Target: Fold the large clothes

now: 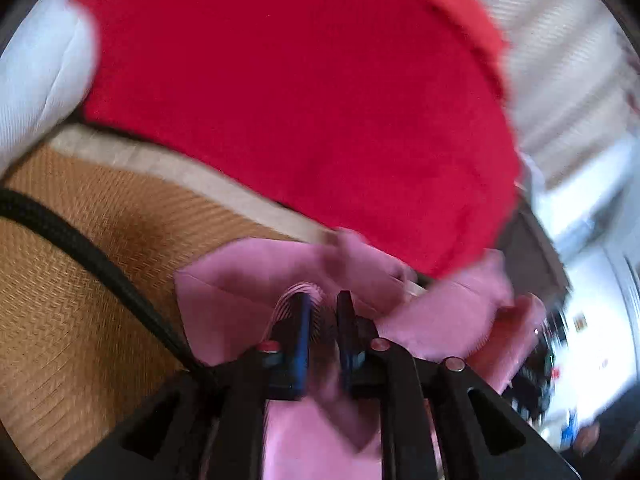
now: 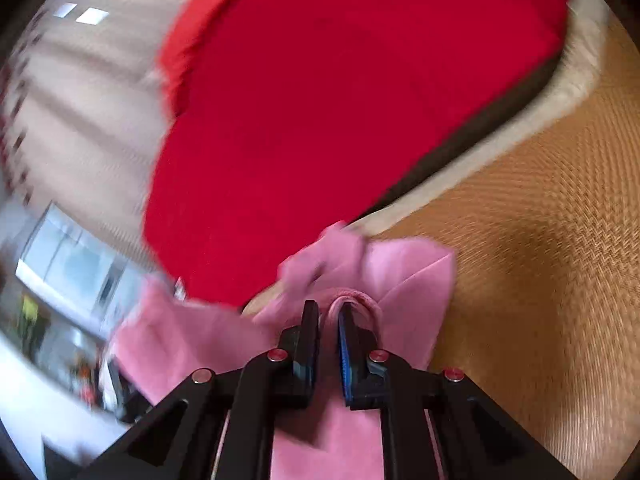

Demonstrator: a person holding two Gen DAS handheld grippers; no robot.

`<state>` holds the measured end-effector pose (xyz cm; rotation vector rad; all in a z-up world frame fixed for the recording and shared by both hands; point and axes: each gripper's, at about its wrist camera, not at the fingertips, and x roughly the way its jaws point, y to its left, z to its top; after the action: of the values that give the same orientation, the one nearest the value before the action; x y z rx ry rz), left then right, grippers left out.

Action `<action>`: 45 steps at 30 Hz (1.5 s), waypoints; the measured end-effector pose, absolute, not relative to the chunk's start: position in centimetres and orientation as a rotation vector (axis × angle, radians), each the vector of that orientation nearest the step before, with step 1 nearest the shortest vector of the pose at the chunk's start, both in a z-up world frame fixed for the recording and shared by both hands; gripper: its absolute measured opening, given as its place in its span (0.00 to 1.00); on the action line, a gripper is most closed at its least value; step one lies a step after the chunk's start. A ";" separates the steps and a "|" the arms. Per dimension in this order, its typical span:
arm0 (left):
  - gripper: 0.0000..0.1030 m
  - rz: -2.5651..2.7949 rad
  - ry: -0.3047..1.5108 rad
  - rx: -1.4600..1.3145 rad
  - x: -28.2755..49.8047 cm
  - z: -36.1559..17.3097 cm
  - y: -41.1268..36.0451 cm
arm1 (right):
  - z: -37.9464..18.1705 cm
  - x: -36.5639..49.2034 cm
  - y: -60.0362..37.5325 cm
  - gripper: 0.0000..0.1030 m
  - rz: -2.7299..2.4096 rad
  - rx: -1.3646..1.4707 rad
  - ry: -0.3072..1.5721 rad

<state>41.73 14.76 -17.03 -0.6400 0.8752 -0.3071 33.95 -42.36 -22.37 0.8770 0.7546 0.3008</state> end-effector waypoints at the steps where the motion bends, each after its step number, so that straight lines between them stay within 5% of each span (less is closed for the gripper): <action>1: 0.22 -0.267 0.862 -0.664 42.6 -18.2 15.1 | -23.5 34.9 -42.9 0.12 0.300 0.924 0.745; 4: 0.49 -0.170 0.802 -0.715 42.8 -20.6 16.1 | -25.6 36.4 -44.1 0.14 0.239 1.015 0.776; 9: 0.56 -0.137 0.757 -0.717 41.4 -19.4 15.8 | -21.8 35.8 -41.9 0.15 0.308 0.894 0.679; 12: 0.75 -0.107 0.755 -0.552 40.6 -17.2 13.0 | -20.1 35.0 -39.0 0.19 0.353 0.799 0.675; 14: 0.78 -0.115 0.755 -0.443 40.3 -16.3 11.0 | -19.7 35.1 -36.9 0.35 0.382 0.746 0.704; 16: 0.79 -0.103 0.765 -0.328 40.3 -16.3 9.6 | -19.8 34.9 -35.6 0.66 0.384 0.691 0.726; 23: 0.78 0.166 0.889 -0.108 43.4 -20.7 8.4 | -21.7 38.1 -29.6 0.60 0.332 0.492 0.870; 28: 0.80 0.216 0.958 -0.067 44.1 -23.7 9.1 | -25.8 40.7 -30.6 0.19 0.174 0.414 0.940; 35: 0.80 0.245 0.913 -0.072 42.0 -23.9 9.7 | -24.4 39.6 -31.5 0.21 0.155 0.443 0.891; 45: 0.80 0.089 0.764 -0.063 33.4 -16.8 4.5 | -19.4 34.0 -27.2 0.23 0.365 0.392 0.833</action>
<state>33.44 4.46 -16.77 -0.0629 0.7640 0.0887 33.96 -27.24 -19.37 0.3917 0.8333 0.3650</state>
